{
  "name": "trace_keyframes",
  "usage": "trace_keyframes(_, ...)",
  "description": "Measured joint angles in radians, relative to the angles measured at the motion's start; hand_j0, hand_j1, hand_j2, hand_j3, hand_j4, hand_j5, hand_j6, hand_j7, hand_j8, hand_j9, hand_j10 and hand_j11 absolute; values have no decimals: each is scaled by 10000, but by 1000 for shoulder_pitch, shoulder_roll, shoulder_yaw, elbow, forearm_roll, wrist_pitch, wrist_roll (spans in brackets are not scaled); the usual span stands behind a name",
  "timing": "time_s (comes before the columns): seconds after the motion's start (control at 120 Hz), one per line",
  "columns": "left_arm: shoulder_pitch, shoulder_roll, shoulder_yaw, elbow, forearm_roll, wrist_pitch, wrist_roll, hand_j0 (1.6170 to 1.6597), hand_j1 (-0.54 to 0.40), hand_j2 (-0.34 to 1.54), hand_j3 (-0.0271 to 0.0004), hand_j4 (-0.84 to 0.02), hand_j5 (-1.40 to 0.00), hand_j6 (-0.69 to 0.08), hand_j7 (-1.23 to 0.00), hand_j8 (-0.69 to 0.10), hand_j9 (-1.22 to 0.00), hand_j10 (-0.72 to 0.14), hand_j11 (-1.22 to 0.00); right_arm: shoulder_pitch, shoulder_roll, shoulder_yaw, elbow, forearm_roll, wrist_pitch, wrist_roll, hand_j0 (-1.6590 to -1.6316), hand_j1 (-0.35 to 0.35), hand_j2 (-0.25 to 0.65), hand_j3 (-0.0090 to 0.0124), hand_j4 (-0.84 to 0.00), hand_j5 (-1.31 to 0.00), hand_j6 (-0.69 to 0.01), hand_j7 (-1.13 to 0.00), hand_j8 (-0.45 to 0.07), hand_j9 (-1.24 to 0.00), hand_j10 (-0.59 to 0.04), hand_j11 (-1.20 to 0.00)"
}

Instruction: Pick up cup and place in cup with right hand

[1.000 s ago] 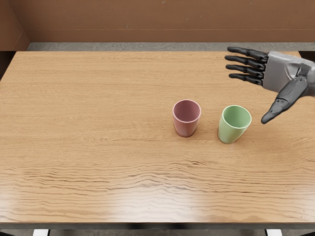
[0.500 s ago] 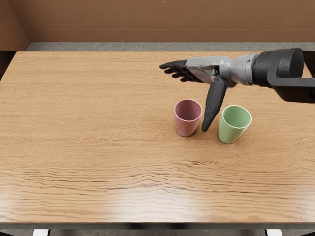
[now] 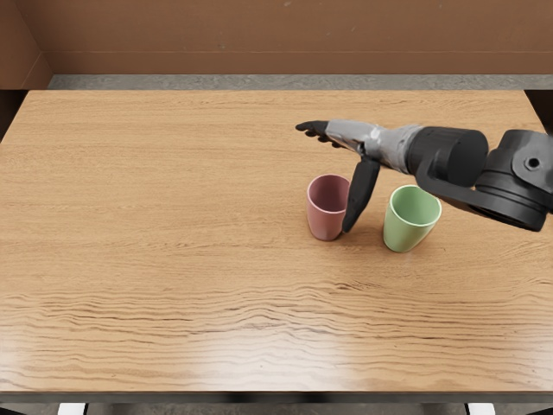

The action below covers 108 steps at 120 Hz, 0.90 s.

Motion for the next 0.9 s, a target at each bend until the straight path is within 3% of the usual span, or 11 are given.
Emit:
trace_keyframes(0.233, 0, 0, 0, 0, 0, 0, 0, 16581, 3490, -1, 0, 0, 0, 1, 0, 1, 0, 1, 0, -78, 27, -24, 0, -86, -102, 0, -16581, -3369, -10, 0, -128, -145, -140, -142, -132, -144, -124, -143)
trace_keyframes(0.725, 0, 0, 0, 0, 0, 0, 0, 16581, 3490, -1, 0, 0, 0, 1, 0, 1, 0, 1, 0, -119, 93, -28, -30, -154, -227, 0, -16581, -3089, -55, 0, -358, -448, -369, -445, -362, -447, -355, -446)
trace_keyframes(0.9, 0, 0, 0, 0, 0, 0, 0, 16581, 3490, -1, 0, 1, 0, 1, 0, 1, 0, 1, 0, -139, 111, -28, -60, -165, -232, 0, -16581, -2484, -155, 0, -864, -1105, -875, -1102, -868, -1104, -861, -1103)
